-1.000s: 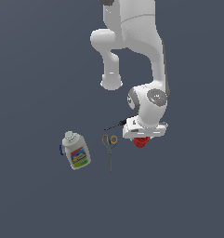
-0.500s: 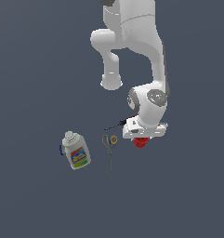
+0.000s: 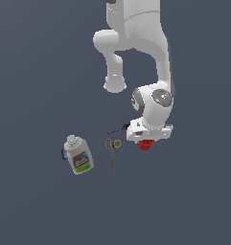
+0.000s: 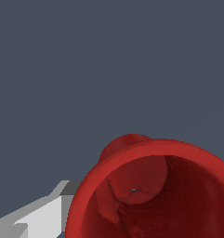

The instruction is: Pick up a designated object from a clutter of objects.

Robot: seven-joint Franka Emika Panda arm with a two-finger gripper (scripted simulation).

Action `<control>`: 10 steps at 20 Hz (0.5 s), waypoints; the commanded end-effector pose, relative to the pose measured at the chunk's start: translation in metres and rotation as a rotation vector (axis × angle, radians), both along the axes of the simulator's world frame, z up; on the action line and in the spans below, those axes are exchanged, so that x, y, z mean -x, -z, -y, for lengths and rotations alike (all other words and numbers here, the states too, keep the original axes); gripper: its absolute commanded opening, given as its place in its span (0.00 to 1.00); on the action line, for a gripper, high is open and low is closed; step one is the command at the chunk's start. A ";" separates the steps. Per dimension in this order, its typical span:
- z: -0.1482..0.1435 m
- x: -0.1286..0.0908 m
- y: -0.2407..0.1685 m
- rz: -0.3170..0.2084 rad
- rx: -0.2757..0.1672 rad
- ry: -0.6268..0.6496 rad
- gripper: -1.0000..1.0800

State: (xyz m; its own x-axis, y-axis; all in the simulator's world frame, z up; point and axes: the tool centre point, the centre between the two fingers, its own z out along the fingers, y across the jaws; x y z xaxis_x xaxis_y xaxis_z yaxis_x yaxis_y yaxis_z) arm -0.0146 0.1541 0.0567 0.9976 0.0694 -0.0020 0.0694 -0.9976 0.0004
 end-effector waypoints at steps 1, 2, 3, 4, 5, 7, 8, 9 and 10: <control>0.000 0.002 -0.009 0.002 -0.001 0.000 0.00; 0.000 0.003 -0.013 0.002 -0.001 0.000 0.00; 0.000 0.005 -0.017 0.003 0.000 0.000 0.00; 0.001 0.006 -0.022 0.003 0.000 0.000 0.00; 0.001 0.008 -0.027 0.003 0.000 0.000 0.00; 0.001 0.012 -0.039 0.003 0.000 0.000 0.00; 0.002 0.015 -0.046 0.003 0.000 0.000 0.00; 0.002 0.017 -0.053 0.003 0.000 0.000 0.00; 0.002 0.020 -0.060 0.003 0.000 0.000 0.00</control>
